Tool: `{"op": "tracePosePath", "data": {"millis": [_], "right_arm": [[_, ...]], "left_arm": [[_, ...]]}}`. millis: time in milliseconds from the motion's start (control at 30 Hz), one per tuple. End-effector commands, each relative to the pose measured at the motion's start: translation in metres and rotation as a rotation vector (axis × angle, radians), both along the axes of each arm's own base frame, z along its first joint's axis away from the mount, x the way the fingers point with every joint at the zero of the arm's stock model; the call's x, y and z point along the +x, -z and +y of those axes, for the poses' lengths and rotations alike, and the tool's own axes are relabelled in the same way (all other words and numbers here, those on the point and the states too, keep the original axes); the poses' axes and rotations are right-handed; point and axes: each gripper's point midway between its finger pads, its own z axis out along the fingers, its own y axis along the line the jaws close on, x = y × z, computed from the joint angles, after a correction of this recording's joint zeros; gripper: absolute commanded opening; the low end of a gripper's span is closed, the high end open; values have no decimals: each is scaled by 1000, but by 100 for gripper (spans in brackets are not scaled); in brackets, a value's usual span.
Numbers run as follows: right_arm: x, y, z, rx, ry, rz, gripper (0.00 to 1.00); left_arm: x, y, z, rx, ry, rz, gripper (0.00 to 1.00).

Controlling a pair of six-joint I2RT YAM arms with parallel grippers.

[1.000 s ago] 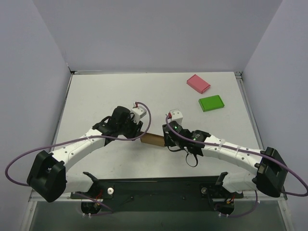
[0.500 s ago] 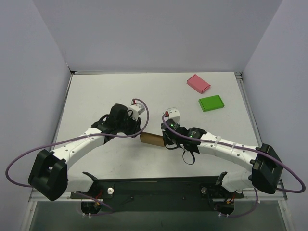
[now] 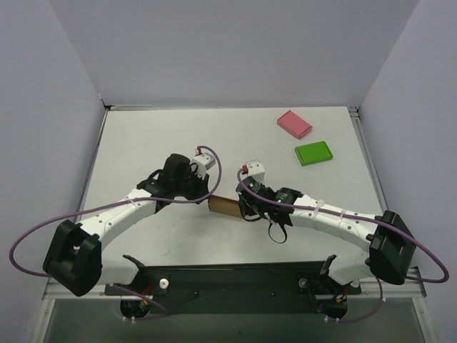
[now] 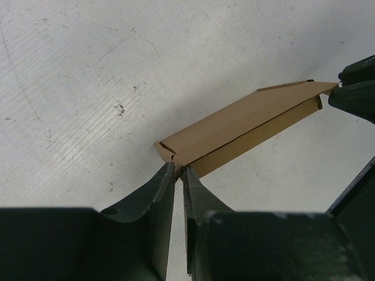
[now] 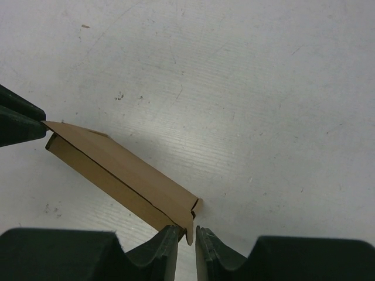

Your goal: Fold the paper box

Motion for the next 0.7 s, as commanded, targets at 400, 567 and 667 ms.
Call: {"op": "tracePosePath", "data": {"millis": [400,567,667], "right_arm": [[4,-7,0,-29,25,-14,18],[4,-6,0,-39,29,-11,18],[5,-5,0,-44,28,-10,18]], "left_arm": [[15,-23,-17,-83,-17,-16,6],[15,-19,-17,-81,-30,6,2],[14,-18,-19,-89,-27,17,1]]}}
